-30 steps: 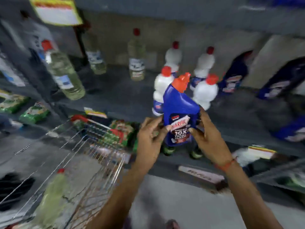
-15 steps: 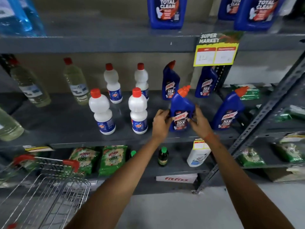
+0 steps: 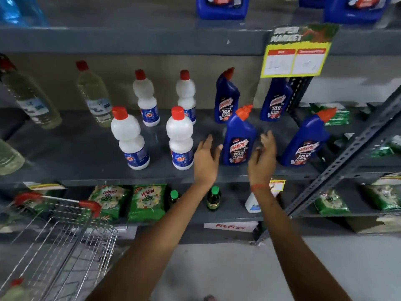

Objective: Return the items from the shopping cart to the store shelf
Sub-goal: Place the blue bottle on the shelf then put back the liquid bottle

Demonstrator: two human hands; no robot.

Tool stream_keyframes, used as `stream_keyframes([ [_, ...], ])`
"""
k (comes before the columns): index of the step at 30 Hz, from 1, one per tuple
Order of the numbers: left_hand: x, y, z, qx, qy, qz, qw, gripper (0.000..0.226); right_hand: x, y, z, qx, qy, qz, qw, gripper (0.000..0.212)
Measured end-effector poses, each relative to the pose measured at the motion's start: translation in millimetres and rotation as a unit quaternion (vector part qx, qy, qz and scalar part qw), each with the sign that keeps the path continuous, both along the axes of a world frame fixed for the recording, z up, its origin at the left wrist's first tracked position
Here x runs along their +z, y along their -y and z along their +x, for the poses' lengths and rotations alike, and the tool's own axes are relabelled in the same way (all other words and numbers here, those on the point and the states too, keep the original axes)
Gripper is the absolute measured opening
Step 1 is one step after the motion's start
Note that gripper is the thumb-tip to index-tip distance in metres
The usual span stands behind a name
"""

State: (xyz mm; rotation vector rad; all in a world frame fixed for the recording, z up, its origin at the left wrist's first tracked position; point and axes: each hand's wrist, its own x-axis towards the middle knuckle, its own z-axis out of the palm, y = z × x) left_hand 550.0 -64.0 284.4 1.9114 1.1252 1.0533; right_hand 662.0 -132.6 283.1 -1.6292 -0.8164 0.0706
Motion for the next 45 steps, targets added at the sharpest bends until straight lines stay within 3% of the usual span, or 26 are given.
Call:
stream_keyframes([
  [2,3,9,-32,0.031,0.085,0.024,0.996,0.028,3,4,-37,-0.011,0.05,0.093,0.994,0.04],
  [4,5,15,-74,0.064,0.129,0.039,0.989,0.022,4,-1,-79,0.02,0.074,0.118,0.99,0.035],
  [8,-6,17,-173,0.154,0.11,0.053,0.981,0.015,2,-22,-182,0.148,0.025,0.114,0.982,0.036],
  [11,-35,17,-258,0.259,0.057,0.029,0.964,0.015,-14,-37,-265,0.241,0.006,0.071,0.968,0.036],
  [15,-86,20,-378,0.381,0.076,-0.101,0.916,0.016,-43,-54,-384,0.358,0.011,-0.019,0.933,0.032],
  [19,-128,28,-480,0.457,0.099,-0.141,0.872,0.006,-83,-67,-497,0.463,0.031,-0.106,0.879,0.032],
  [22,-166,35,-543,0.507,0.092,-0.199,0.834,0.015,-122,-77,-565,0.516,0.047,-0.183,0.836,0.033],
  [25,-215,46,-602,0.552,0.012,-0.283,0.784,0.024,-170,-81,-620,0.55,0.061,-0.258,0.792,0.029],
  [28,-262,62,-649,0.53,-0.03,-0.384,0.755,0.041,-221,-82,-660,0.559,0.051,-0.379,0.736,0.032],
  [31,-304,68,-687,0.453,-0.081,-0.463,0.758,0.074,-268,-81,-684,0.557,0.02,-0.504,0.66,0.04],
  [34,-336,66,-710,0.373,-0.162,-0.508,0.759,0.105,-298,-83,-704,0.525,-0.002,-0.571,0.631,0.041],
  [36,-335,62,-706,0.352,-0.219,-0.485,0.77,0.103,-304,-84,-704,0.504,-0.025,-0.601,0.62,0.048],
  [40,-371,64,-699,0.422,-0.163,-0.475,0.754,0.084,-346,-90,-728,0.473,-0.074,-0.654,0.585,0.054],
  [45,-386,85,-683,0.473,-0.147,-0.415,0.763,0.076,-373,-92,-741,0.412,-0.176,-0.668,0.595,0.064],
])
